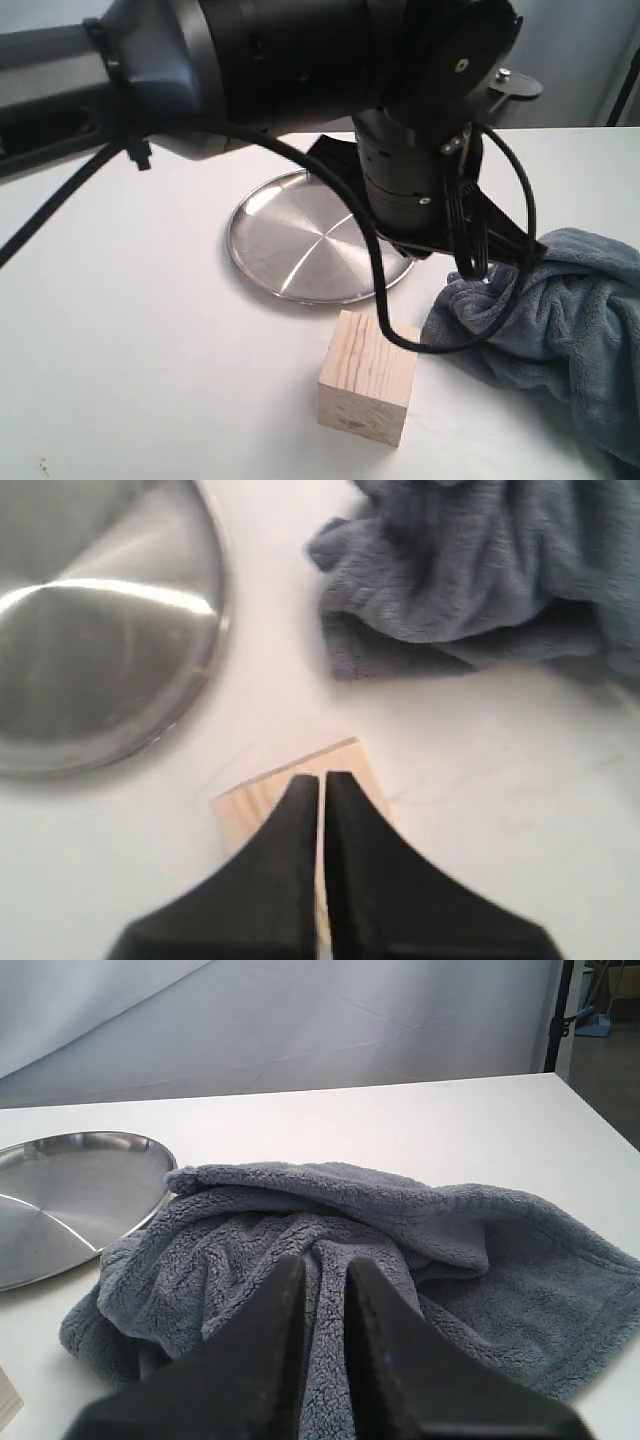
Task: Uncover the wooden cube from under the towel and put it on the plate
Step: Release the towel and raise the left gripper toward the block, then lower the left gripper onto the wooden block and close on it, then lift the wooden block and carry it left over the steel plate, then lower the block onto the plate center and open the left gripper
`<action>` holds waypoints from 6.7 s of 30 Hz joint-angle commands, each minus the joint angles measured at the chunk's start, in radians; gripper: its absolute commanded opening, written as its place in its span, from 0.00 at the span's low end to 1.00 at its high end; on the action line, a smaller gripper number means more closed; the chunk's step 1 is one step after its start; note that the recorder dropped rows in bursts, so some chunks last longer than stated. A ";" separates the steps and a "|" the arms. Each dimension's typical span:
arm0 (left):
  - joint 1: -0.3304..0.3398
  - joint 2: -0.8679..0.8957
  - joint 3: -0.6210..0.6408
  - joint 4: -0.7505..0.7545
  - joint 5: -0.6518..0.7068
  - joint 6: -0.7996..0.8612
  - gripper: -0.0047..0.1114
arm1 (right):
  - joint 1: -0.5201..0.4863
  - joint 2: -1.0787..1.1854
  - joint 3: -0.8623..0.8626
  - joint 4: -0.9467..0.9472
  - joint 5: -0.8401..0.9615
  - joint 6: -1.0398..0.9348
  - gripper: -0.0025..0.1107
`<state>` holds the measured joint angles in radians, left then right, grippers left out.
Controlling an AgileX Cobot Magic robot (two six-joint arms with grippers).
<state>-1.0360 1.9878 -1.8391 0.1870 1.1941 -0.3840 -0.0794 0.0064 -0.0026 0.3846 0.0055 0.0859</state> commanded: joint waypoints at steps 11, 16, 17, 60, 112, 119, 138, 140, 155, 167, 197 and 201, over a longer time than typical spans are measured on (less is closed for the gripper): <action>-0.001 0.036 -0.002 0.062 0.027 -0.277 0.38 | 0.000 -0.006 0.003 0.005 0.012 0.004 0.05; -0.001 0.055 -0.002 0.062 0.027 -0.269 0.81 | 0.000 -0.006 0.003 0.005 0.012 0.004 0.05; -0.001 0.060 -0.002 0.062 0.027 -0.269 0.89 | 0.000 -0.006 0.003 0.005 0.012 0.004 0.05; 0.021 0.234 0.206 -0.082 -0.072 -0.341 0.94 | 0.000 -0.006 0.003 0.005 0.012 0.004 0.05; 0.038 0.132 0.204 -0.019 -0.099 -0.286 0.04 | 0.000 -0.006 0.003 0.005 0.012 0.004 0.05; 0.157 0.132 0.129 -0.137 -0.079 -0.175 0.04 | 0.000 -0.006 0.003 0.005 0.012 0.004 0.05; 0.390 0.328 -0.280 -0.174 0.020 -0.020 0.04 | 0.000 -0.006 0.003 0.005 0.012 0.004 0.05; 0.398 0.372 -0.331 -0.174 0.027 0.003 0.04 | 0.000 -0.006 0.003 0.005 0.012 0.004 0.05; 0.398 0.550 -0.455 -0.113 0.027 0.025 0.05 | 0.000 -0.006 0.003 0.005 0.012 0.004 0.05; 0.398 0.550 -0.455 -0.076 0.027 0.023 0.56 | 0.000 -0.006 0.003 0.005 0.012 0.004 0.05; 0.397 0.558 -0.584 -0.166 0.027 0.026 0.63 | 0.000 -0.006 0.003 0.005 0.012 0.004 0.05; 0.397 0.573 -0.584 -0.169 0.027 0.060 0.63 | 0.000 -0.006 0.003 0.005 0.012 0.004 0.05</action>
<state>-0.6396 2.5634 -2.4120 0.0172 1.2303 -0.3476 -0.0794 0.0064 -0.0026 0.3846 0.0055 0.0859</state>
